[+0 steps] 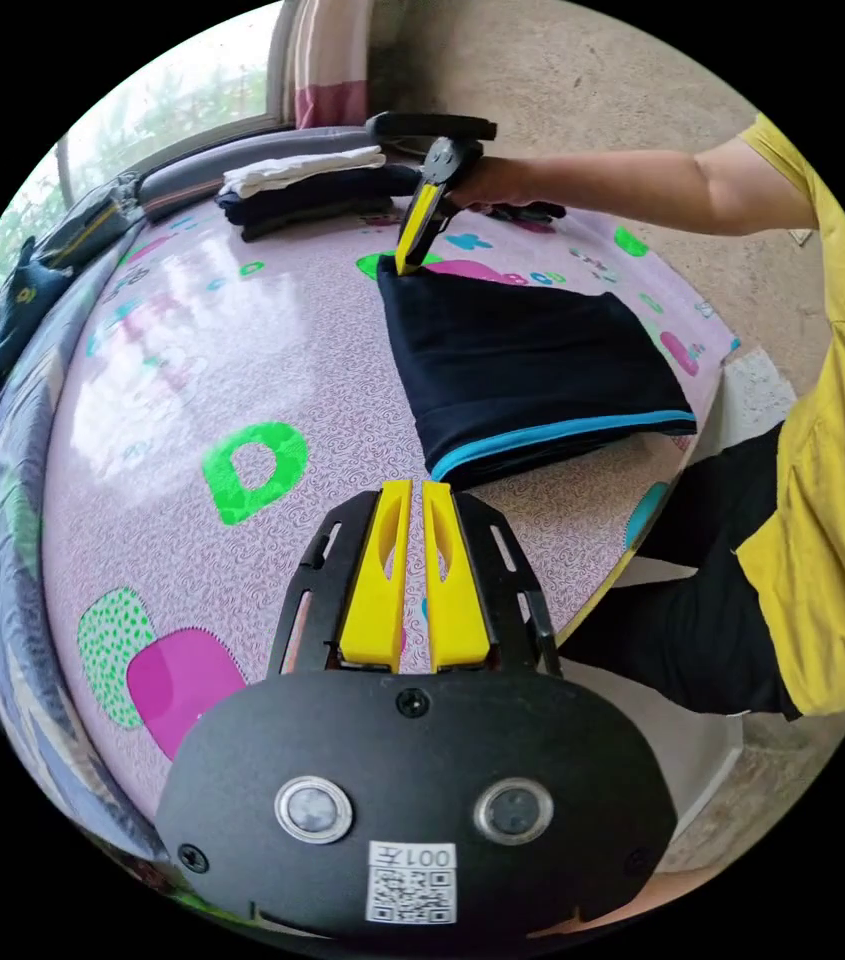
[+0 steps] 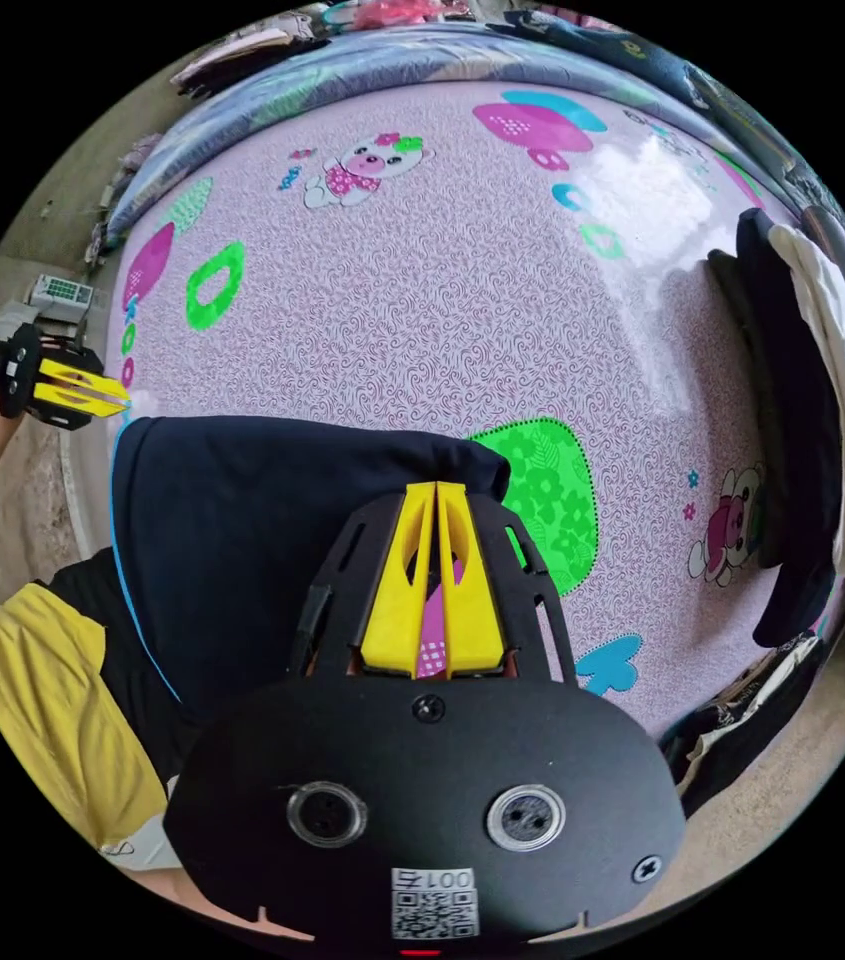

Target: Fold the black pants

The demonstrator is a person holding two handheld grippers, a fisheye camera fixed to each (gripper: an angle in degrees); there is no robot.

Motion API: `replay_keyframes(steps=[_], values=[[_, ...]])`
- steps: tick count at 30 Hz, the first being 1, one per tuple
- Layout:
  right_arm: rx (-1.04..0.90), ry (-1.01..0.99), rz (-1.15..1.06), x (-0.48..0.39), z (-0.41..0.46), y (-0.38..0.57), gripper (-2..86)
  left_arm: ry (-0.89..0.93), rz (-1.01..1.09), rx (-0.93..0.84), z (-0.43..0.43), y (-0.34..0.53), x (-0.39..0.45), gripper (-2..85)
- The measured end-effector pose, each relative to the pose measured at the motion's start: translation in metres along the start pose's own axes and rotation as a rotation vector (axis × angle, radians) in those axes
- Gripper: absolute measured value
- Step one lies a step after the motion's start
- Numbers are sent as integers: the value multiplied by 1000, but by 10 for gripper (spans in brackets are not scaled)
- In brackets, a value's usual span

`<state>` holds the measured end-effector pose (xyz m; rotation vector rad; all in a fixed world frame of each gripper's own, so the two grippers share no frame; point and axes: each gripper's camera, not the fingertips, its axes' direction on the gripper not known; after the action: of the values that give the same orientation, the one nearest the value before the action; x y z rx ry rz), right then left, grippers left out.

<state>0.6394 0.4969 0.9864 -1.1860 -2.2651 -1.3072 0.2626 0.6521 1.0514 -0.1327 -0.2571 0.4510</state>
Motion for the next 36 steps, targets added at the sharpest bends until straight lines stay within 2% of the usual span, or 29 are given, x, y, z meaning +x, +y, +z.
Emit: replay_keyframes(steps=[4,7,13,16,24,30,36], values=[[-26,-8,44,-1,12,-14,6,138,120,25,9,1,-18,1],[-3,-97,127,13,16,-14,6,181,210,33,12,3,-23,13],[28,-209,235,33,25,-11,5,142,383,11,16,8,-15,19],[26,-215,252,35,28,-12,5,112,395,26,20,13,-13,15],[-30,-153,218,30,31,-18,4,105,216,55,20,32,-17,-15],[-43,-116,194,29,29,-13,4,143,-78,133,-4,72,-16,-16],[-18,-179,222,46,25,6,4,297,-415,199,9,101,-44,-16]])
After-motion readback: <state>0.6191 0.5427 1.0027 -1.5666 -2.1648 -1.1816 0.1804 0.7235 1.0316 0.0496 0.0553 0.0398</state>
